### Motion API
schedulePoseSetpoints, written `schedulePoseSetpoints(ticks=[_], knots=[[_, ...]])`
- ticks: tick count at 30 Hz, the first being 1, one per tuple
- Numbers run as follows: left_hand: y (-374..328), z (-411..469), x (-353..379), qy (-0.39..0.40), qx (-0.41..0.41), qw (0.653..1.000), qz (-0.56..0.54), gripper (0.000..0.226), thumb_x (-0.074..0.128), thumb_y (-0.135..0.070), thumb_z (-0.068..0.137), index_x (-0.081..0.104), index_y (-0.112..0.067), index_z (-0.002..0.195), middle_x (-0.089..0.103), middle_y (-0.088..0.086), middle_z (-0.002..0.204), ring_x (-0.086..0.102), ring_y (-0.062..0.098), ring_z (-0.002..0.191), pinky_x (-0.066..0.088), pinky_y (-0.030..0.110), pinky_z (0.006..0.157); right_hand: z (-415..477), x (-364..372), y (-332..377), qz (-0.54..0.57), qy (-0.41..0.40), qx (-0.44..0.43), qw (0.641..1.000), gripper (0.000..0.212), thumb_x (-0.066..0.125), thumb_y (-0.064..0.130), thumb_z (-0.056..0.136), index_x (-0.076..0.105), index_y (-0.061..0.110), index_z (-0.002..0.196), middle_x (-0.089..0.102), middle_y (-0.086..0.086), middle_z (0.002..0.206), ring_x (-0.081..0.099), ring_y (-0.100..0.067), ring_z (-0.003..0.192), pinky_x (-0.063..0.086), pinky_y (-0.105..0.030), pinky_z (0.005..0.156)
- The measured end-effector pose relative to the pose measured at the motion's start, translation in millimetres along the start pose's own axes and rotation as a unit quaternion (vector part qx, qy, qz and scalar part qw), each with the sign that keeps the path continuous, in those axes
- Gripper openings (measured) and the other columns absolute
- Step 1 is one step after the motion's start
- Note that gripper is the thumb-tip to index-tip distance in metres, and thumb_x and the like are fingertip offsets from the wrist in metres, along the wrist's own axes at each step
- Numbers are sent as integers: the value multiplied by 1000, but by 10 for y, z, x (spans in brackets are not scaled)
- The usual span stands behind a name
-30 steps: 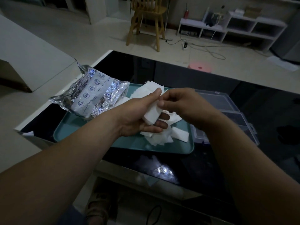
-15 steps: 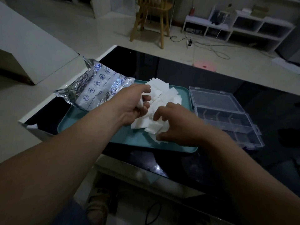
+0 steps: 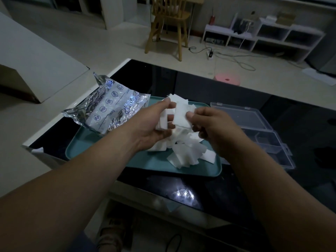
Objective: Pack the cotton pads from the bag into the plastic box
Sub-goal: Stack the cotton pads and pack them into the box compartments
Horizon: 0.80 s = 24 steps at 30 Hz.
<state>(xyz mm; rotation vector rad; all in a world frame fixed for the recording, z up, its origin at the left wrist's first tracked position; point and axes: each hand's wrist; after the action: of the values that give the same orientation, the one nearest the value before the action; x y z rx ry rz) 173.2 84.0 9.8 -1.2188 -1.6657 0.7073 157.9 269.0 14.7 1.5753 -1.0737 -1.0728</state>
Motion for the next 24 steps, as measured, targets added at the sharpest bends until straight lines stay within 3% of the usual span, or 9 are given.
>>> schedulePoseSetpoints(ticks=[4, 7, 8, 10, 14, 17, 19, 21, 24], knots=[[54, -81, 100, 87, -39, 995, -31, 55, 48, -60, 100, 67, -17, 128, 68, 5, 102, 64, 19, 73, 45, 25, 53, -22, 117, -20, 43, 26, 66, 997, 14, 76, 25, 91, 74, 13, 97, 69, 4, 72, 56, -11, 67, 37, -30, 67], [67, -113, 111, 90, -36, 995, -10, 44, 51, -55, 100, 66, -19, 121, 72, 5, 93, 70, 22, 74, 49, 28, 60, -112, 201, 20, 43, 6, 61, 997, 10, 76, 18, 91, 75, 8, 90, 68, -1, 69, 62, -8, 60, 48, -19, 56], [69, -117, 109, 85, -33, 996, -3, 41, 52, -54, 101, 65, -20, 120, 71, 5, 90, 69, 22, 72, 51, 29, 62, -143, 222, 28, 27, -2, 45, 999, 12, 76, 16, 91, 74, 6, 85, 68, -3, 68, 61, -6, 54, 46, -14, 51], [80, -111, 103, 76, -31, 997, 2, 40, 54, -52, 101, 66, -20, 123, 69, 5, 87, 64, 20, 70, 55, 29, 62, -160, 252, 9, -62, -28, -5, 998, 20, 77, 20, 91, 70, 5, 80, 70, -2, 68, 63, -6, 56, 48, -18, 55], [69, -101, 90, 99, -53, 993, -34, 39, 55, -53, 101, 64, -22, 124, 63, 4, 90, 59, 16, 72, 57, 28, 64, -128, 226, 11, -246, -98, -147, 953, 22, 74, 41, 91, 65, 22, 95, 66, 7, 94, 61, -7, 87, 47, -25, 73], [33, -118, 85, 142, -69, 986, -53, 42, 47, -57, 102, 65, -21, 116, 68, 0, 96, 64, 12, 80, 58, 28, 67, -180, 192, 104, -253, 4, -189, 949, 26, 78, 43, 88, 64, 26, 102, 63, 14, 122, 56, 3, 112, 42, -14, 85], [37, -93, 68, 150, -69, 984, -71, 37, 46, -50, 105, 65, -20, 115, 66, 2, 99, 64, 13, 85, 59, 27, 66, -226, 187, 122, -243, 69, -177, 951, 29, 82, 30, 87, 62, 16, 103, 62, 18, 122, 58, 10, 100, 42, -4, 76], [56, -69, 51, 149, -70, 983, -75, 34, 47, -44, 106, 63, -18, 121, 57, 8, 104, 58, 18, 95, 57, 29, 70, -235, 191, 94, -270, 81, -186, 941, 29, 83, 20, 87, 60, 8, 100, 61, 12, 107, 57, 1, 80, 44, -4, 68], [82, -43, 45, 101, -74, 991, -55, 25, 52, -38, 105, 67, -20, 111, 63, 5, 96, 60, 16, 91, 55, 30, 73, -192, 174, 72, -272, 83, -183, 941, 27, 83, 30, 87, 64, 16, 99, 64, 8, 109, 60, -2, 89, 46, -7, 70]])
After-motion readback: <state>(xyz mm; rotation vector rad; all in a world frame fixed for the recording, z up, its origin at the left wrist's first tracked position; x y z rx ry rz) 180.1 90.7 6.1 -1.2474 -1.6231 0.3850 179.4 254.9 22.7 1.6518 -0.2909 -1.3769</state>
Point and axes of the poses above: each hand's wrist, its own z-axis towards the middle knuckle, its own x-axis out of the palm, y = z × x
